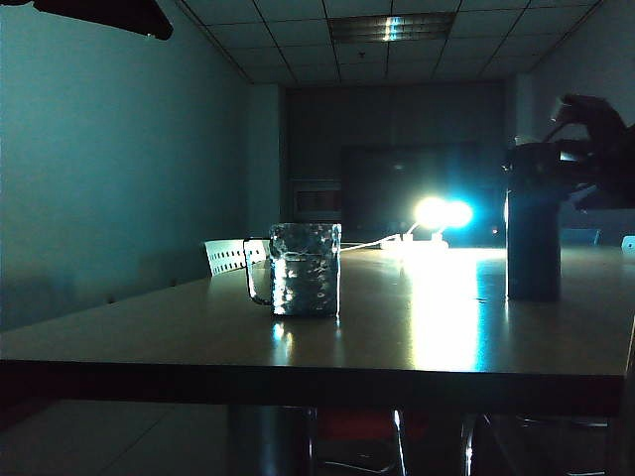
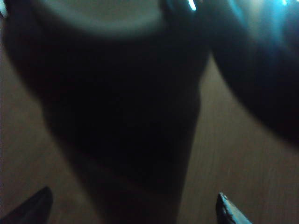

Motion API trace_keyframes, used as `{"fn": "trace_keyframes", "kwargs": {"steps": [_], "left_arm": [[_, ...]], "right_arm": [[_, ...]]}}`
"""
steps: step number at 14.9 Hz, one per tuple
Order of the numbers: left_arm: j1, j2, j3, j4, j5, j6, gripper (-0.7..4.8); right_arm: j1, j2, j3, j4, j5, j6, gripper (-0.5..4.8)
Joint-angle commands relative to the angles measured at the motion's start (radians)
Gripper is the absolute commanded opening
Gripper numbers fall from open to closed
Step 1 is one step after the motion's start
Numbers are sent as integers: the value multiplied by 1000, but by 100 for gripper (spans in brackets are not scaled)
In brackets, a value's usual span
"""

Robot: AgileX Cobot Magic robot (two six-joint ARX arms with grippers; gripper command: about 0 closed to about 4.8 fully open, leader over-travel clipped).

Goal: Pick up the black thermos cup, pour some water from it into the cup, and then put the thermos cup back on the table.

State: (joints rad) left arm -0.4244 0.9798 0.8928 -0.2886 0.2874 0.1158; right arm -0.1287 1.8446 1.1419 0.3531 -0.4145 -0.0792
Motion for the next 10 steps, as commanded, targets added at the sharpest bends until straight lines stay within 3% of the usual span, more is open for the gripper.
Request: {"fn": "trace_keyframes", "kwargs": {"steps": [1, 2, 3, 4, 5, 7, 10], "left_arm": [[-1, -1, 2, 13, 18, 0, -5], [-1, -1, 2, 12, 77, 0, -5], [-1, -3, 3, 13, 119, 0, -5], [-1, -5, 3, 13, 140, 0, -5], [-1, -10, 3, 13, 143, -6, -5], [-1, -40, 3, 8, 74, -132, -5], [-16, -142, 0, 8, -81, -150, -6]], "right_arm": [[-29, -77, 5, -156, -14, -7, 479], [-37, -119, 5, -226, -31, -7, 479], [-37, -178, 5, -306, -41, -7, 349], [-37, -256, 5, -399, -32, -7, -23], [-35, -328, 5, -463, -32, 17, -10], [-26, -478, 4, -549, -33, 90, -8], [60, -731, -66, -457, 66, 84, -9]]}}
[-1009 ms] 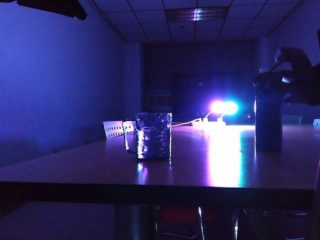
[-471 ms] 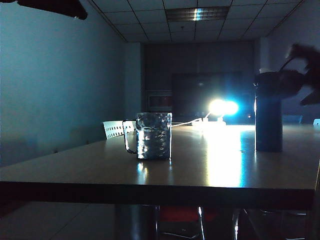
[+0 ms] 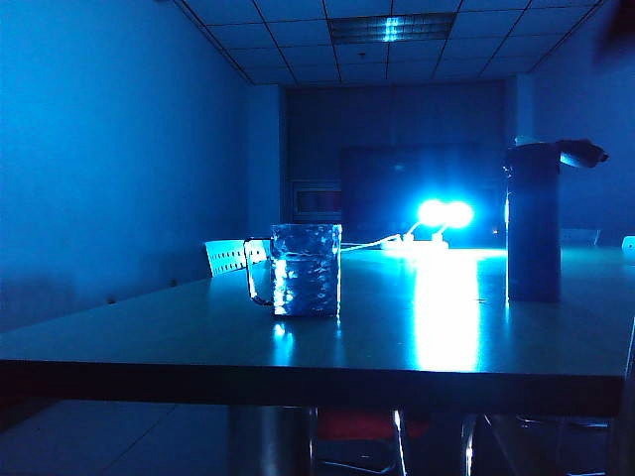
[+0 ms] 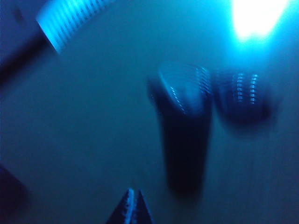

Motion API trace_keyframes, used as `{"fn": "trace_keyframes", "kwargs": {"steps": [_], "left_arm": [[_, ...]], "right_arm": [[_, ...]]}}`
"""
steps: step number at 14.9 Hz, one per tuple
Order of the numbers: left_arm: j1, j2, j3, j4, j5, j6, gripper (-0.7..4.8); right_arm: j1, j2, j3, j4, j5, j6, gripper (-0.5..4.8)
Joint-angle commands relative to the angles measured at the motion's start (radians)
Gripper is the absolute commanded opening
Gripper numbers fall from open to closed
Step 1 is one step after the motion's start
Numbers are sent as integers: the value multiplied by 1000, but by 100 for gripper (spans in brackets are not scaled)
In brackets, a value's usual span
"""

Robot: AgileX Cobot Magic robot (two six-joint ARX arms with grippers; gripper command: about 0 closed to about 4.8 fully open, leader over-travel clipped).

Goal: Pick up the black thermos cup, pour some water from it into the cup, and then put the thermos cup back on the table.

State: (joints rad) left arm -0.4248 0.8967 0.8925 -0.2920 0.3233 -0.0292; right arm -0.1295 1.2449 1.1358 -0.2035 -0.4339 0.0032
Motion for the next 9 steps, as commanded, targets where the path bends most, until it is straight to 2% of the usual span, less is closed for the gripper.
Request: {"fn": "trace_keyframes", "kwargs": {"steps": [1, 3, 5, 7, 9], "left_arm": [[-19, -93, -5, 9, -192, -5, -5], [-20, -166, -60, 51, -261, -6, -5], [-27, -257, -201, 147, -299, -5, -5], [-27, -361, -360, 241, -302, -5, -6], [-27, -428, -486, 351, -306, -16, -6]], "right_arm": [[108, -217, -118, 183, 148, 3, -9], [204, -360, -239, 266, 271, 29, -9], [275, -473, -365, 275, 371, 29, -9], [295, -582, -505, 328, 386, 23, -9], [295, -671, -626, 298, 390, 28, -8]]}}
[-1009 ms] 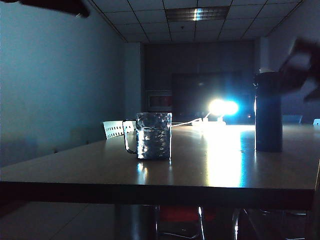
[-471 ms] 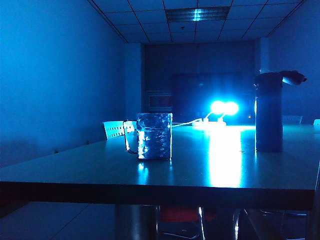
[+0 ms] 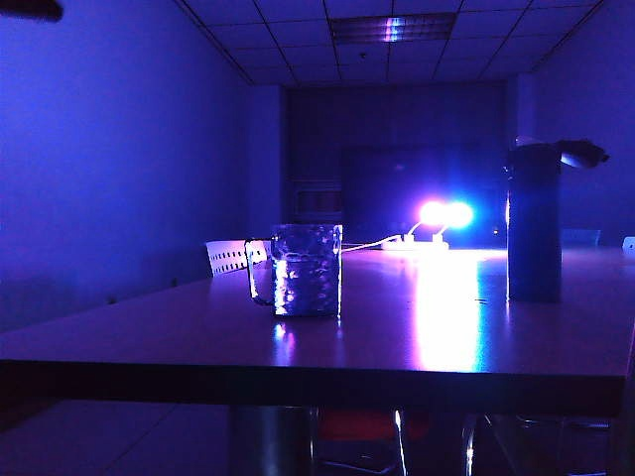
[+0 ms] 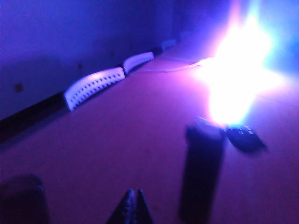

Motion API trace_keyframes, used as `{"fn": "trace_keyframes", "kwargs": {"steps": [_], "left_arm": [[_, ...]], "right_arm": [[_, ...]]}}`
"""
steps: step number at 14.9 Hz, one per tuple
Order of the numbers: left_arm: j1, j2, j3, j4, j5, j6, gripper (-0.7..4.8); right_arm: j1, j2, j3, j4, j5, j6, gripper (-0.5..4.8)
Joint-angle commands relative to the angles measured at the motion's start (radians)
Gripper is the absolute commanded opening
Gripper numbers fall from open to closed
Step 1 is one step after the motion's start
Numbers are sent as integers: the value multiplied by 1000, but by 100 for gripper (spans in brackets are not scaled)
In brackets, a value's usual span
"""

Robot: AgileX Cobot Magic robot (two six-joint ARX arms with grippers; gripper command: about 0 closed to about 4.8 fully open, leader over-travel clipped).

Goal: Pick up the black thermos cup, pour some water from it into the cup, and then put the thermos cup back on the table.

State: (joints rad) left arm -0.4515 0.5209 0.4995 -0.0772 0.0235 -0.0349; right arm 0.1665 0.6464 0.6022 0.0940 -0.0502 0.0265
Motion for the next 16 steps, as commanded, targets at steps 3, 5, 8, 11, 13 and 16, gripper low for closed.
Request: {"fn": "trace_keyframes", "kwargs": {"steps": [3, 5, 8, 11, 13, 16], "left_arm": [[0, -61, -210, 166, -53, -71, -5], [0, -60, -247, 192, -46, -71, -6], [0, -60, -305, 277, -26, -71, -6], [0, -60, -365, 343, -19, -73, -5], [0, -61, -375, 374, -2, -78, -5], [27, -172, -388, 345, -1, -77, -6]], "right_arm": [[-2, -181, -289, -3, 5, 58, -8], [-1, -214, -369, -14, -13, 146, -8], [-1, -227, -392, -132, -243, 306, -8], [-2, -227, -392, -172, -266, 306, -8], [-2, -227, -392, -172, -266, 306, -8], [-2, -227, -392, -172, -264, 306, -8]]}}
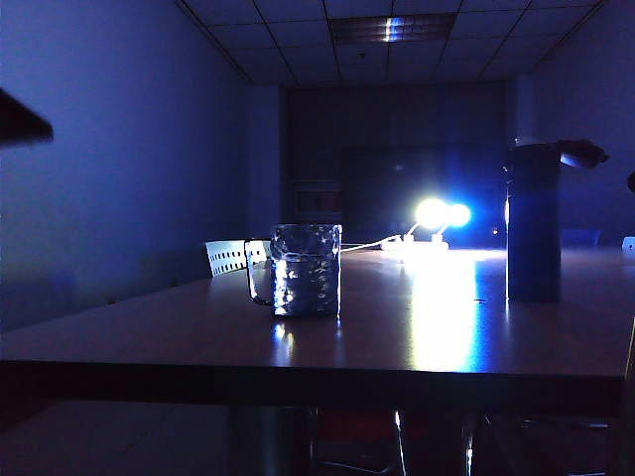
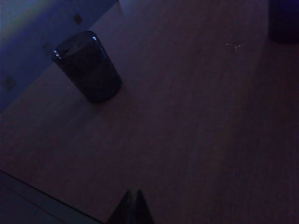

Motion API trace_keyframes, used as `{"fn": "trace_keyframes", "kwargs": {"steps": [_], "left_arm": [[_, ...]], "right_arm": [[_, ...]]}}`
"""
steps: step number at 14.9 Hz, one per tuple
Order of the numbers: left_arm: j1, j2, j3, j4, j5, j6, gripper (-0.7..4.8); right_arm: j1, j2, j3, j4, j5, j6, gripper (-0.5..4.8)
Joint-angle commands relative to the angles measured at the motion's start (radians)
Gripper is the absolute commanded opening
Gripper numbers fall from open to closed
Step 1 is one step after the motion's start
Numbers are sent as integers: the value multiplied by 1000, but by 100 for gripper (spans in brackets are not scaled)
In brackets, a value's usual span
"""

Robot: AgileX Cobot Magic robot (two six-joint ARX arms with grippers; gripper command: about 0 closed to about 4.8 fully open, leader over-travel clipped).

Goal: Pick up the black thermos cup, pour some water from it into the cup, and then put the thermos cup back on the table.

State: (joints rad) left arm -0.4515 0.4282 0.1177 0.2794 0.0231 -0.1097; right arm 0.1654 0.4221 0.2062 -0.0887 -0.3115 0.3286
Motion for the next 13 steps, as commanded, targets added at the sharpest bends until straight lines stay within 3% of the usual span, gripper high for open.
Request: {"fn": "trace_keyframes", "kwargs": {"steps": [1, 3, 6, 10, 13], "left_arm": [[77, -135, -16, -53, 8, 1, -5], [223, -263, -17, -209, 23, 2, -5], [399, -425, -50, -266, 116, 27, -5], [422, -422, -111, -293, 112, 124, -6], [419, -422, -111, -319, 28, 161, -5]], "right_arm": [[-1, -3, 4, 10, -3, 4, -8], [-1, -3, 4, 10, -2, 4, -8], [-1, -3, 4, 10, -2, 4, -8], [-2, -10, 4, 3, -2, 4, -8], [-2, -10, 4, 3, -2, 4, -8]]}}
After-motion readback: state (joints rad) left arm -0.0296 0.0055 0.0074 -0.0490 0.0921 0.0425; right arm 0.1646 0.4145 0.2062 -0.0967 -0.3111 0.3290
